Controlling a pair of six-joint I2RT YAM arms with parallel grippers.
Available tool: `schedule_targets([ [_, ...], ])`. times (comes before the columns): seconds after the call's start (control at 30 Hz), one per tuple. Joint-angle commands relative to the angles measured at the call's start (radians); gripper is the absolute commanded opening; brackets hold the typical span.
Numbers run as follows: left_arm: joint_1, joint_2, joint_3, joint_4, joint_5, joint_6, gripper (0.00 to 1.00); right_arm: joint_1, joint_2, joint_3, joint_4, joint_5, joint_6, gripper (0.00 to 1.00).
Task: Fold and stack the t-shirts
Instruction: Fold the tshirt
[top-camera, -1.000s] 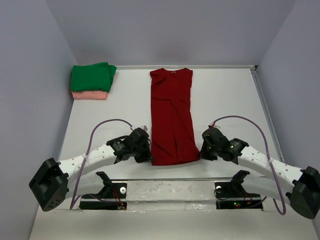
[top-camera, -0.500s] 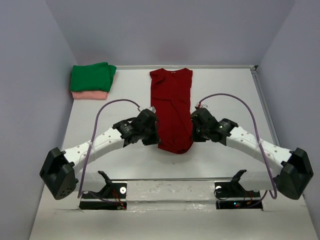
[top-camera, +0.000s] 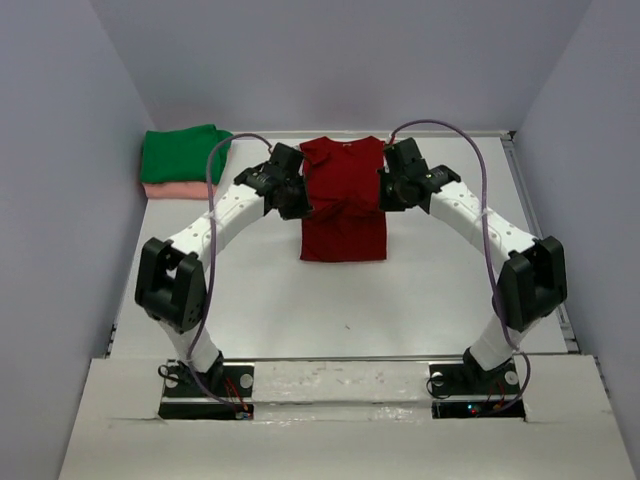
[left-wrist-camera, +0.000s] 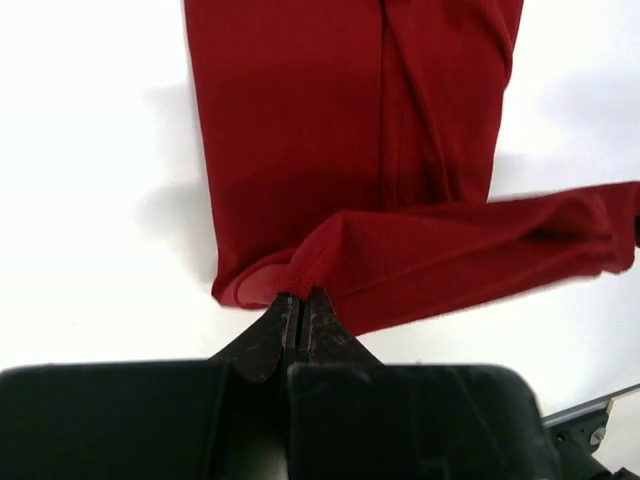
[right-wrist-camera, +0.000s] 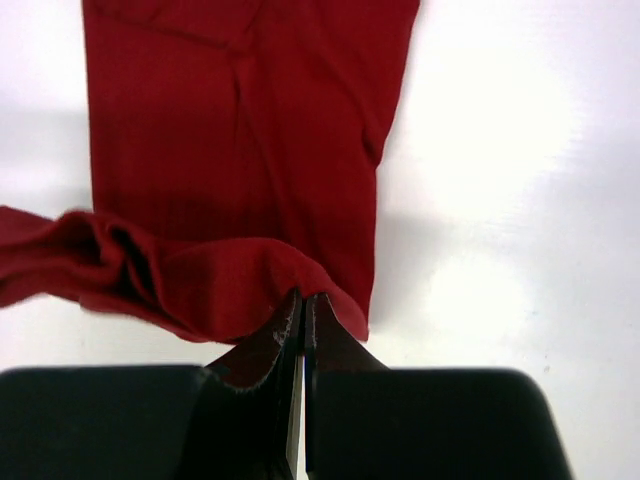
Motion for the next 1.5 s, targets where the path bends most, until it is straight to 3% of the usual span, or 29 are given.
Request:
schedule_targets([
  [0.0,0.035,0.128,0.163,-0.071,0.062,0.100,0.00,-0.068,0.076,0.112,0.010,-0.082,-0.082,0.00],
  [0.23,0.101,0.342,0.428,-0.154,0.102,0.154,0.00,-0.118,0.306,0.315,-0.029,-0.172,-0.147,0.00],
  [0.5,0.150,0.497,0.594,-0.189,0.133,0.167,0.00,-0.201,0.501,0.546,-0.104,-0.237,-0.204,0.00],
  [0.77,0.175,0.596,0.724,-0.229,0.171,0.181,0.00,-0.230,0.588,0.645,-0.156,-0.275,-0.224,0.00],
  [1.03,0.180,0.640,0.732,-0.215,0.210,0.175,0.00,-0.230,0.630,0.633,-0.150,-0.301,-0.234,0.00],
  [1.23,0.181,0.649,0.735,-0.200,0.185,0.178,0.00,-0.239,0.688,0.689,-0.144,-0.283,-0.262,0.18],
  [1.47,0.164,0.562,0.619,-0.043,0.085,0.238,0.00,-0.239,0.730,0.737,-0.125,-0.208,-0.313,0.27],
])
